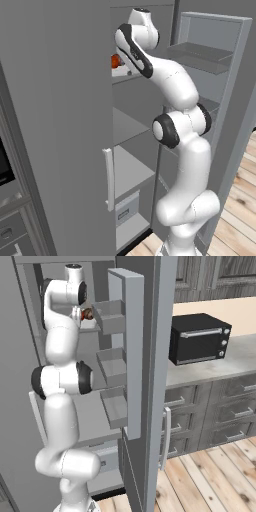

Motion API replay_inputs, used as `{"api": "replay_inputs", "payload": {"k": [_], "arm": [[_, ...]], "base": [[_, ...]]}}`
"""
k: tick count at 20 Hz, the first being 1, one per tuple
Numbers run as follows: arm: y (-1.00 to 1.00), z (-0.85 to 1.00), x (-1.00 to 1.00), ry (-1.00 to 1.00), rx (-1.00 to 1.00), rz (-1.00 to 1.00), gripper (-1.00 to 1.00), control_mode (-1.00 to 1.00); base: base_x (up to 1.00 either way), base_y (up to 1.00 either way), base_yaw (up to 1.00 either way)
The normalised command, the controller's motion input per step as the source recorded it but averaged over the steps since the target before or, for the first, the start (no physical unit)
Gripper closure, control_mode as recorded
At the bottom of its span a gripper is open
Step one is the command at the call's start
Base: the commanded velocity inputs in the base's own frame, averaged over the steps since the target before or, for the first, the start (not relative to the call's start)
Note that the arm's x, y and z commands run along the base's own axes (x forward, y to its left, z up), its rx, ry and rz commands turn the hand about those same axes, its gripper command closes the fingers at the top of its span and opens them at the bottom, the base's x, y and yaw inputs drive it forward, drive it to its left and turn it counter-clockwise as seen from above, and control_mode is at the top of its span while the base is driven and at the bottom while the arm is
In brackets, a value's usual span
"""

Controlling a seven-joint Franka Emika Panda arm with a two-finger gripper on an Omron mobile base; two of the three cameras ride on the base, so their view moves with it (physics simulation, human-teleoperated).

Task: Take the tomato and potato out of the freezer and place them in the tupperware container on the counter. Then put the tupperware containing the vegetables back in the freezer.

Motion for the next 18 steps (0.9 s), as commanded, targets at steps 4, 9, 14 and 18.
{"api": "replay_inputs", "payload": {"k": [4, 9, 14, 18], "arm": [[-0.03, 0.05, -0.40, -0.16, 0.00, 0.00, -1.00, -1.00], [-0.18, 0.00, -0.91, -0.12, 0.00, -0.01, -1.00, -1.00], [-0.20, 0.00, -1.00, -0.19, 0.00, -0.01, -1.00, -1.00], [-0.21, 0.00, -1.00, -0.22, 0.00, -0.01, -1.00, -1.00]], "base": [[0.00, 0.00, 0.00], [0.00, 0.00, 0.00], [0.00, 0.00, 0.00], [0.00, 0.00, 0.00]]}}
